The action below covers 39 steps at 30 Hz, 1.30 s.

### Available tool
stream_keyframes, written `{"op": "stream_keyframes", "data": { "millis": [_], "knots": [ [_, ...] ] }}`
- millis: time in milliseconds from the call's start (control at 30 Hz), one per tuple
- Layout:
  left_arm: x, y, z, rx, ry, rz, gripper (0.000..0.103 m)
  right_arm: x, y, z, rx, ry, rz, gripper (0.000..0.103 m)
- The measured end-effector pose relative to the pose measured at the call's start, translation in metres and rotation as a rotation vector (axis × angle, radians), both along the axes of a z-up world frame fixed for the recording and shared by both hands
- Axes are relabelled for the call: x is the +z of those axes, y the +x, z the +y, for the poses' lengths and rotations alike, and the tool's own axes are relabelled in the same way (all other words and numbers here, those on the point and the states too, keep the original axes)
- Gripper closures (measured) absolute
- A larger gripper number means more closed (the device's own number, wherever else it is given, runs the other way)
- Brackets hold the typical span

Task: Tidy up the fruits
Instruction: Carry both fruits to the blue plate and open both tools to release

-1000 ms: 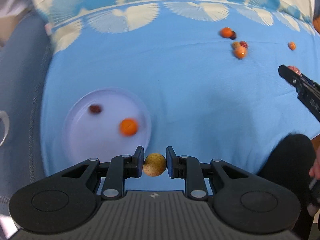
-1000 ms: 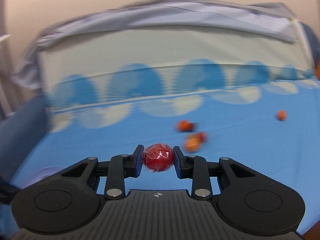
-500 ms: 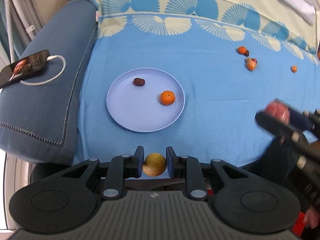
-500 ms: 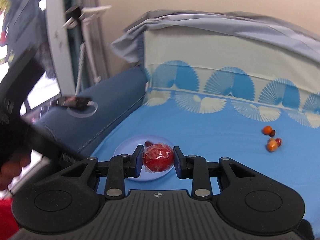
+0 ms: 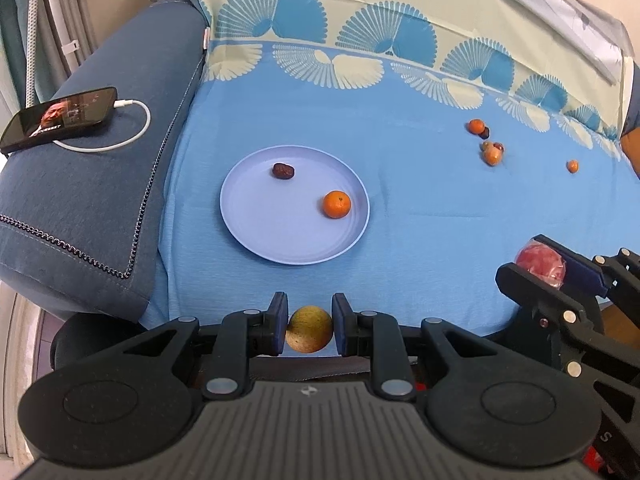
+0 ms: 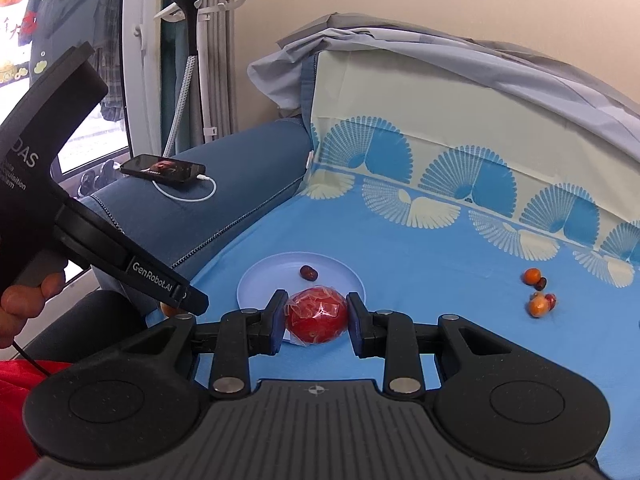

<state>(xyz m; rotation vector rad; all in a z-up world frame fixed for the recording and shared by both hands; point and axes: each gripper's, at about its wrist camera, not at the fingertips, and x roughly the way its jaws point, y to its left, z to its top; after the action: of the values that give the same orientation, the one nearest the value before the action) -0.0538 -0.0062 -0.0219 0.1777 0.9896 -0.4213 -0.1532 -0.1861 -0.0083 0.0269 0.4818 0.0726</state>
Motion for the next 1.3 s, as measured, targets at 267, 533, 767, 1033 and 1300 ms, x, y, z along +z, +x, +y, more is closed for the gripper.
{"op": "stream_keyframes", "data": {
  "millis": [267,533,767,1033,1300],
  "knots": [
    [-0.001,0.002,0.004,0.006,-0.013,0.005,0.077,-0.001,0.004,0.001,0.010,-0.012,0.012,0.070],
    [-0.001,0.004,0.002,0.002,-0.014,0.005,0.077,-0.002,0.009,0.002,0.011,-0.012,0.027,0.070],
    [-0.004,0.007,0.003,0.005,-0.023,0.018,0.077,-0.002,0.014,0.004,0.020,-0.017,0.047,0.070],
    [-0.007,0.016,0.007,0.010,-0.038,0.033,0.077,-0.003,0.022,0.009,0.024,-0.031,0.069,0.070],
    [-0.005,0.036,0.013,0.034,-0.056,0.028,0.077,-0.003,0.038,0.015,0.044,-0.045,0.084,0.070]
  ]
}}
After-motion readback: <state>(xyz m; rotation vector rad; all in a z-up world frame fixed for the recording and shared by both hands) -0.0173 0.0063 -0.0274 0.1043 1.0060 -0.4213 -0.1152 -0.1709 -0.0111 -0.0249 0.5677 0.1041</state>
